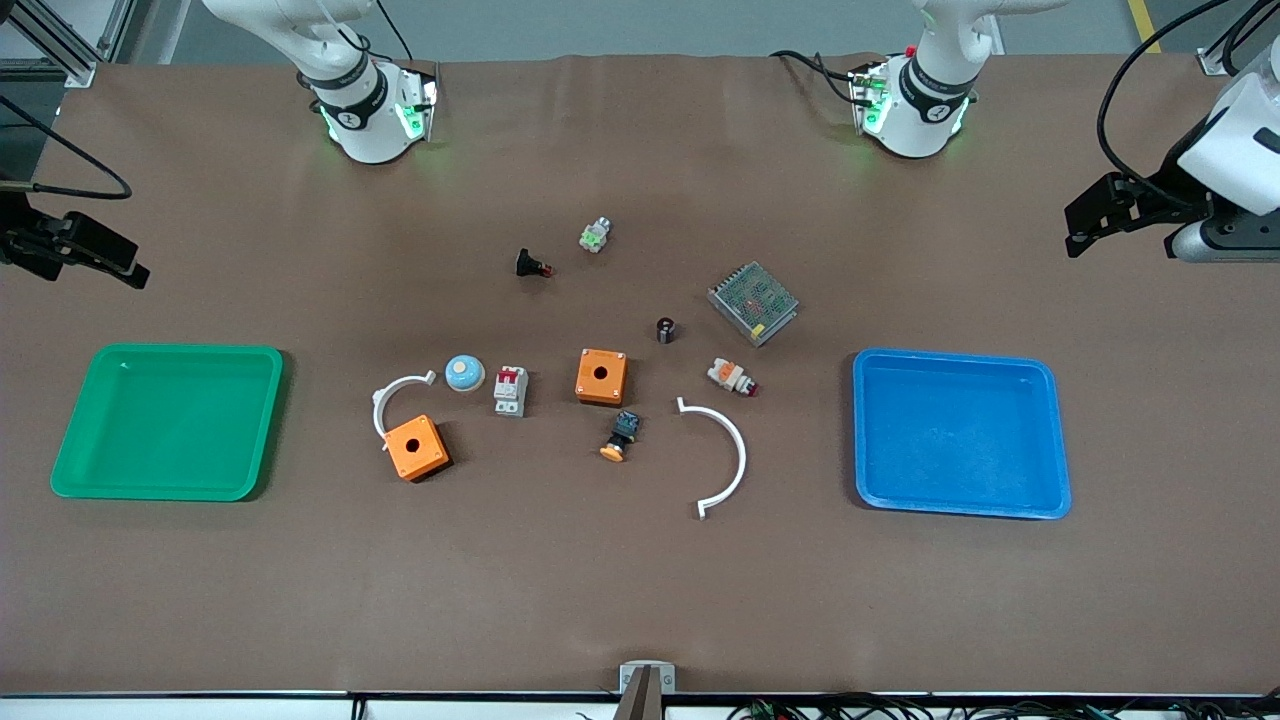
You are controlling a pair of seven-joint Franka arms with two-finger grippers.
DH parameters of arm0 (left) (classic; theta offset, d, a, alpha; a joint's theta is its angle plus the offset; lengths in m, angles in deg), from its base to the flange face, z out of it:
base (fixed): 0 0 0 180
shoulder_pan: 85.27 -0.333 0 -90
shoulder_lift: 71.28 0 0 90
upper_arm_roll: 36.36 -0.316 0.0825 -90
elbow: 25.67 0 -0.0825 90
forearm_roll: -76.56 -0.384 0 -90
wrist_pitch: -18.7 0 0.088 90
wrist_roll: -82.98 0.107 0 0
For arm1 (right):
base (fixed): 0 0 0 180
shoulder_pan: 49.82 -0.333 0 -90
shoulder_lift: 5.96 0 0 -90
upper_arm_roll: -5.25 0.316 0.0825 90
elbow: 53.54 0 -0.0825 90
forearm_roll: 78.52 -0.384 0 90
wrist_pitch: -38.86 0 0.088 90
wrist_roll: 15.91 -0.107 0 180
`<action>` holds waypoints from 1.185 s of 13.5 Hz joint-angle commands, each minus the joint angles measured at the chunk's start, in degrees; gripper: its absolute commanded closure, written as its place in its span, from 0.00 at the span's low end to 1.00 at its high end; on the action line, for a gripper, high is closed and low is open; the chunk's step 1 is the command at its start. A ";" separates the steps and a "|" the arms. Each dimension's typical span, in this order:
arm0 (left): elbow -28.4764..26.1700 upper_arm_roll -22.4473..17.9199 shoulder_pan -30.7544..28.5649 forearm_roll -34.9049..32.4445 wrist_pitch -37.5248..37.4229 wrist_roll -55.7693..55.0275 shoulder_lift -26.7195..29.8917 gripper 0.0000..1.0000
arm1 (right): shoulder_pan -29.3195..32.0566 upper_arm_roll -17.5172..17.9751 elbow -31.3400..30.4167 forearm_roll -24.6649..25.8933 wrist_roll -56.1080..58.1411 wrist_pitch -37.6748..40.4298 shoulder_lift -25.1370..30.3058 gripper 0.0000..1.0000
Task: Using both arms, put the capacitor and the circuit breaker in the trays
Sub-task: 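Move the left gripper from rest toward the black capacitor, then lower the left gripper over the black capacitor while the right gripper starts moving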
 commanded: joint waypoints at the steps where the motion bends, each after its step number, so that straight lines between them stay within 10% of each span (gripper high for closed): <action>1: -0.51 2.61 0.53 -1.15 -0.87 -0.96 -2.15 0.00 | 0.78 0.64 1.70 0.84 0.12 1.05 -0.76 0.00; 16: -7.99 10.18 22.22 -1.33 29.43 -58.23 -25.87 0.03 | 0.87 0.73 1.79 1.46 0.03 1.05 -0.76 0.00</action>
